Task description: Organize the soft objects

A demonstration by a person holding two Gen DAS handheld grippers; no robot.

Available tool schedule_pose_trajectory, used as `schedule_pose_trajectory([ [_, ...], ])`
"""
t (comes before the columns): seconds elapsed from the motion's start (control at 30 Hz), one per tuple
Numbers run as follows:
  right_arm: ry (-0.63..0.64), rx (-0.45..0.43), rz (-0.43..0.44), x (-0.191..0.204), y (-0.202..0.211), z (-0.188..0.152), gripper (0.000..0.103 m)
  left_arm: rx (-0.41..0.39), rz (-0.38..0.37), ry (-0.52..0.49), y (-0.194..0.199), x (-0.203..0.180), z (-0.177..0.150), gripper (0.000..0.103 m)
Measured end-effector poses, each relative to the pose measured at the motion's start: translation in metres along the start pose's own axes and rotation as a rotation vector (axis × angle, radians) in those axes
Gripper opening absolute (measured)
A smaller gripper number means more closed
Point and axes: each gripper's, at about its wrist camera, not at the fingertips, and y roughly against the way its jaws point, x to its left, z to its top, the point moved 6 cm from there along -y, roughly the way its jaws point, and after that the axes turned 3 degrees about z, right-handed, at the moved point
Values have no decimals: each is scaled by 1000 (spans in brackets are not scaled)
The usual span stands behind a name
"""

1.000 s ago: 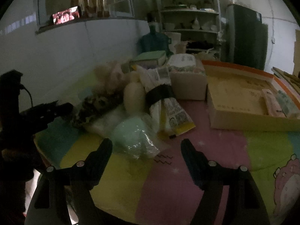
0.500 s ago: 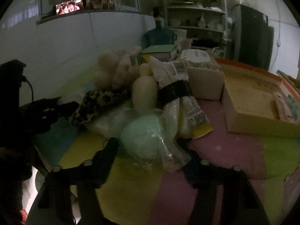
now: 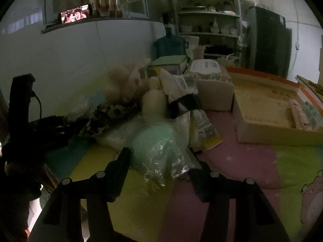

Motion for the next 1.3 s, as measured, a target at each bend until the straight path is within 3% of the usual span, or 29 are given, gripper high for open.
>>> schedule_pose_trajectory([
  [0.3, -11, -53, 2, -3, 18, 11, 56, -62, 68, 31, 29, -9, 11, 52],
  [0.53, 20, -121, -20, -3, 37, 28, 49, -101, 100, 22, 46, -30, 25, 52],
  [0.73, 45, -52, 20, -4, 22, 15, 49, -103, 73, 33, 46, -40, 27, 52],
  [0.8, 60, -42, -9, -6, 19, 9, 64, -98, 69, 35, 46, -41, 26, 52],
  [0.87, 61, -40, -31, -10, 17, 6, 68, -94, 64, 39, 45, -42, 26, 52],
  [1.3, 82, 36, -25, -22, 9, -19, 69, -74, 34, 44, 41, -47, 21, 52],
])
